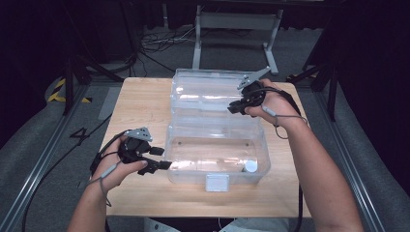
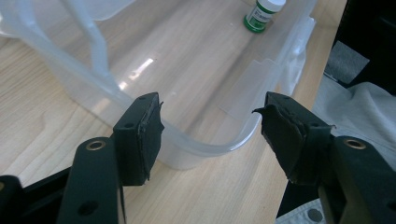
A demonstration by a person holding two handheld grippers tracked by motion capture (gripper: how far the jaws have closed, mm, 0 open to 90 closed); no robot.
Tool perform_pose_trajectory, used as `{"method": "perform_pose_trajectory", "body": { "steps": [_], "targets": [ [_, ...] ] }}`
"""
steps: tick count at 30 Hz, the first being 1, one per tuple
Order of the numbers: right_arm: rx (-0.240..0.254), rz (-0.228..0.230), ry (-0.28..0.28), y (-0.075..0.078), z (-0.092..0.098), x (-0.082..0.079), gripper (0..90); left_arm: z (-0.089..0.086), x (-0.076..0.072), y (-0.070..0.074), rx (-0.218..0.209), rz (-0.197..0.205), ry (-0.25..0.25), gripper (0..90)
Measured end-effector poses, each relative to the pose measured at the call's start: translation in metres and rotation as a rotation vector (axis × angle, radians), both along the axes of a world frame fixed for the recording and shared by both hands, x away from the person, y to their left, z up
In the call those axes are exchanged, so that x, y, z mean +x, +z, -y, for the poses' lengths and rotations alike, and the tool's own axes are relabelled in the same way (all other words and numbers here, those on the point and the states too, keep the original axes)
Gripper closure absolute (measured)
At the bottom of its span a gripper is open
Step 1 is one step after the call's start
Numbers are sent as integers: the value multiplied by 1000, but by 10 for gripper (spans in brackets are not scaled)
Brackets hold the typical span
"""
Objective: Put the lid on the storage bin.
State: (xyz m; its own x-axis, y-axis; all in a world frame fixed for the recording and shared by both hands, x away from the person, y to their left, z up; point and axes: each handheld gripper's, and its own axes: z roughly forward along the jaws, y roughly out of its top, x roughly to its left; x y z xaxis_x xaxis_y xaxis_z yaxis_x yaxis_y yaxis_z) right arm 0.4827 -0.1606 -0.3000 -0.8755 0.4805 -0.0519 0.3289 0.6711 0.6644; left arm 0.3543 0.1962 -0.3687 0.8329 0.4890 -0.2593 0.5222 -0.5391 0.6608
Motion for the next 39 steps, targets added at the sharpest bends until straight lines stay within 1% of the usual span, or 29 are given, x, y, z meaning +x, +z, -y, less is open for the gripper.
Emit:
{"method": "perform_pose_trajectory", "body": {
  "steps": [7,16,19,24,26,27,28,34,36,39],
  "targets": [
    [0,13,-3,-1,0,-2,788,15,-3,-3,15,0,-55,388],
    [0,15,-10,-1,0,-3,788,29,-4,-8,21,-5,-98,389],
    [1,17,-12,-1,0,-3,788,34,-4,-11,26,-8,-117,392],
    [2,19,-16,-1,-1,-4,788,42,-3,-18,46,-10,-144,401],
    [2,18,-19,-1,-1,-4,788,43,-3,-20,41,-9,-147,413],
    [1,19,-20,-1,-1,-5,788,45,-2,-22,39,-16,-157,415],
    [4,21,-20,-2,-1,-5,788,46,-2,-23,38,-14,-163,417],
    [6,21,-21,-2,-1,-5,788,53,-2,-27,55,-11,-190,444],
    [4,23,-21,-1,-1,-5,788,53,-2,-28,55,-14,-188,458],
    [5,21,-23,-1,-1,-6,788,55,-1,-33,81,-42,-194,489]
  ]
}}
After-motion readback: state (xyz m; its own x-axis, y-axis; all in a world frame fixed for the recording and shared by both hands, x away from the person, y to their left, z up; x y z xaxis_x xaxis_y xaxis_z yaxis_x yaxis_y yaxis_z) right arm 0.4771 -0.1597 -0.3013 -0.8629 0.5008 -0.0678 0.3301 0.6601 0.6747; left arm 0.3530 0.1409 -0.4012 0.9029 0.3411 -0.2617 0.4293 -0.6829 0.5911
